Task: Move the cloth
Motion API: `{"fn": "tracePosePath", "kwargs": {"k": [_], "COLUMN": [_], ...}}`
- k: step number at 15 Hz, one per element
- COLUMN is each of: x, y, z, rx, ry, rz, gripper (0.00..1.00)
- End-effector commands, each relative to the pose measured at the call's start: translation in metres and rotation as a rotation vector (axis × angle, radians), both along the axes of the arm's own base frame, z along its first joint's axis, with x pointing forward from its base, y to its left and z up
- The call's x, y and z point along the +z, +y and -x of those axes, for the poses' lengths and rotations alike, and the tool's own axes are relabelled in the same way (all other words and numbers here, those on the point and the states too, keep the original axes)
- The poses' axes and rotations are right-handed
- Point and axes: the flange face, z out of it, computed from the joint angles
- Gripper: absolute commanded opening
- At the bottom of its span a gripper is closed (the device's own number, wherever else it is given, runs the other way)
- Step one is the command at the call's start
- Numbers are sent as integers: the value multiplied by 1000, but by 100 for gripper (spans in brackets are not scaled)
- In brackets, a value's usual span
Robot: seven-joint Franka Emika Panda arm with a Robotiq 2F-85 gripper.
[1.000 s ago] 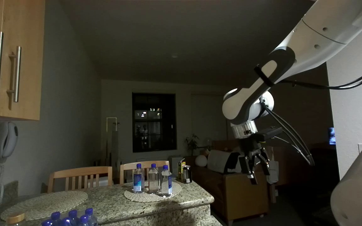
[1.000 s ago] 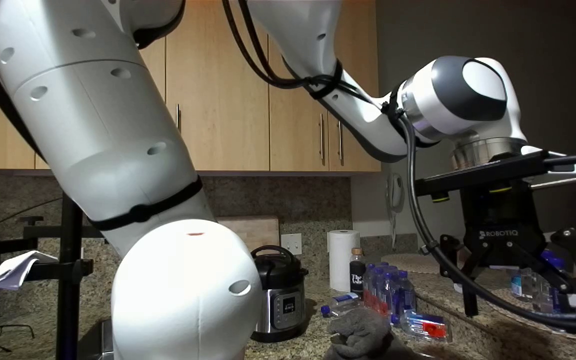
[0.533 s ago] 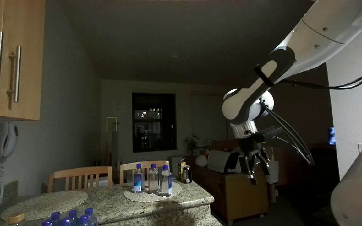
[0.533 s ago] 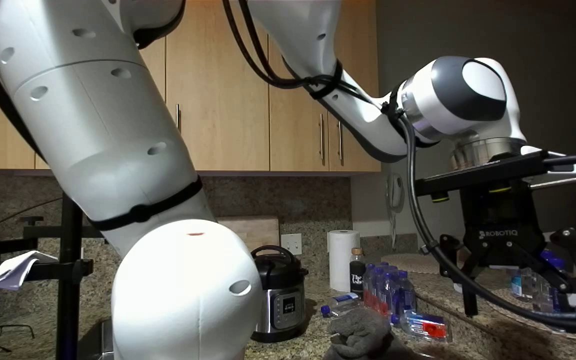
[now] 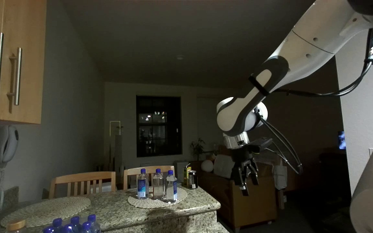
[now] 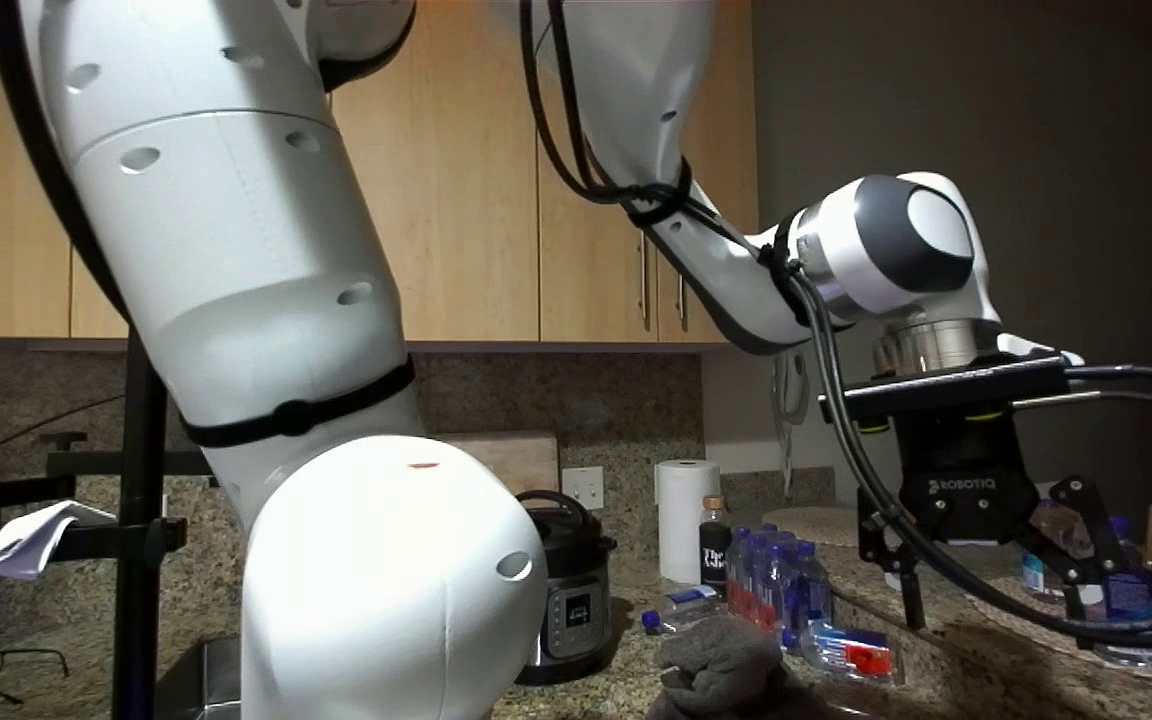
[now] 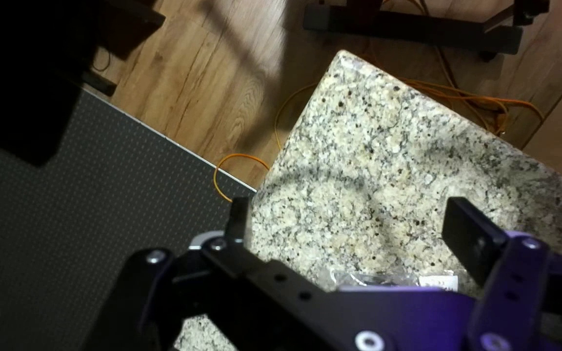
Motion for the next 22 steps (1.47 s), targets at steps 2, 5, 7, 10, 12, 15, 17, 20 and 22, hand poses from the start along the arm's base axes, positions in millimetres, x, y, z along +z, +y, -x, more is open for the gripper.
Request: {"fn": "tracePosePath", "kwargs": {"k": [2, 5, 7, 10, 12, 15, 17, 20, 22], "x": [-3, -6, -13, -22, -32, -40, -35, -42, -41], "y": [29, 64, 97, 149, 188, 243, 239, 261, 258], "z": [-35, -45, -45, -45, -46, -46, -48, -44, -45], "rx": [66, 63, 59, 54, 34, 29, 44, 48, 41], "ry": [-75, -116, -116, -150, -170, -235, -213, -212, -213], "rz": [-33, -101, -136, -162, -181, -150, -157, -152, -153], "gripper": [100, 100, 100, 100, 100, 100, 100, 100, 100]}}
